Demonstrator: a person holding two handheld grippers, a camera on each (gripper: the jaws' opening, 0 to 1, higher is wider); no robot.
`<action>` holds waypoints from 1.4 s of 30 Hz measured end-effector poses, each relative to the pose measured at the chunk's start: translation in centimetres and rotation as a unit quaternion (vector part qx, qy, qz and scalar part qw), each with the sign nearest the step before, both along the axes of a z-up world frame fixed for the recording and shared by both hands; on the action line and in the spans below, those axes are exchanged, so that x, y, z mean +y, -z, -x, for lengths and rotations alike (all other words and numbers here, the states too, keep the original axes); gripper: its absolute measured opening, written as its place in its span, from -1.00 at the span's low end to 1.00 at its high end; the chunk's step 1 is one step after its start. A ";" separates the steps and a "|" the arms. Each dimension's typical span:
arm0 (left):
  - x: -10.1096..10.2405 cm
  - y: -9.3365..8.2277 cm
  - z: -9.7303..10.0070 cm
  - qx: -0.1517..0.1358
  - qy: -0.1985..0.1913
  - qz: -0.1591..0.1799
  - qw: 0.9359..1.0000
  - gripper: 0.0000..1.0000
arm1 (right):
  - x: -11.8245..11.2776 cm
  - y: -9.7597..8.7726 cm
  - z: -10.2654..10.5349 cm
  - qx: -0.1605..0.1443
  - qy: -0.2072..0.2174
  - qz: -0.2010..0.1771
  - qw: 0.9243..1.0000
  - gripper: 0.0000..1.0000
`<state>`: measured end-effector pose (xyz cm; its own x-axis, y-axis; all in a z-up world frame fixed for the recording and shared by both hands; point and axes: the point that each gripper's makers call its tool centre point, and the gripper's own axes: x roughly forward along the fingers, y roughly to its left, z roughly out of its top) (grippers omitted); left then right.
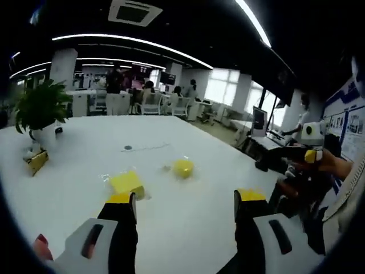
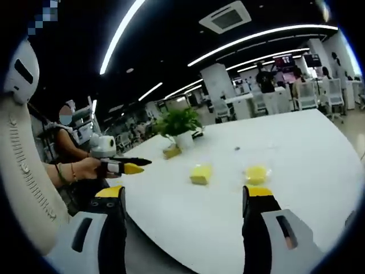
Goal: Compare the silicone blocks by pressing each to a similar depth, holding the contact briefly, and releasing to observe deformation and rebound differences across the visible hardness samples.
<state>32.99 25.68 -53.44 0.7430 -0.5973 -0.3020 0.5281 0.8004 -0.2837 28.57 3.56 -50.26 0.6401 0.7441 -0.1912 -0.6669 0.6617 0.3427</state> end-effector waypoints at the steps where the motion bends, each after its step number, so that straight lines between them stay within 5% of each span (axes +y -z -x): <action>1: 0.4 0.0 0.4 -0.001 -0.003 0.004 1.000 0.38 | 0.2 0.0 0.0 0.004 0.002 0.001 1.000 0.65; 5: 2.1 -0.1 2.0 0.004 -0.026 0.041 0.999 0.40 | 1.1 0.6 0.4 0.015 -0.002 0.023 1.000 0.70; 11: 4.0 -0.1 2.8 -0.003 -0.029 0.045 0.999 0.48 | 1.5 0.5 0.6 0.009 -0.002 0.039 0.999 0.68; 14: 5.9 -0.3 2.0 -0.020 -0.043 0.020 0.999 0.46 | 1.6 0.4 0.6 0.013 0.008 0.023 1.000 0.66; 18: 6.6 -1.5 1.3 -0.024 -0.043 0.050 0.998 0.48 | 1.6 0.5 0.7 0.014 0.026 0.026 0.999 0.67; 20: 7.0 -1.5 0.9 -0.034 -0.044 0.026 0.998 0.49 | 1.9 0.4 1.0 0.015 0.028 0.026 0.999 0.66; 30: 5.7 -1.4 1.1 -0.026 -0.014 0.038 0.999 0.51 | 2.6 0.2 0.8 0.011 0.060 0.024 0.998 0.61; 42: 4.8 -2.4 1.2 -0.033 -0.017 0.037 0.999 0.50 | 2.9 0.6 0.4 0.011 0.045 0.030 0.998 0.62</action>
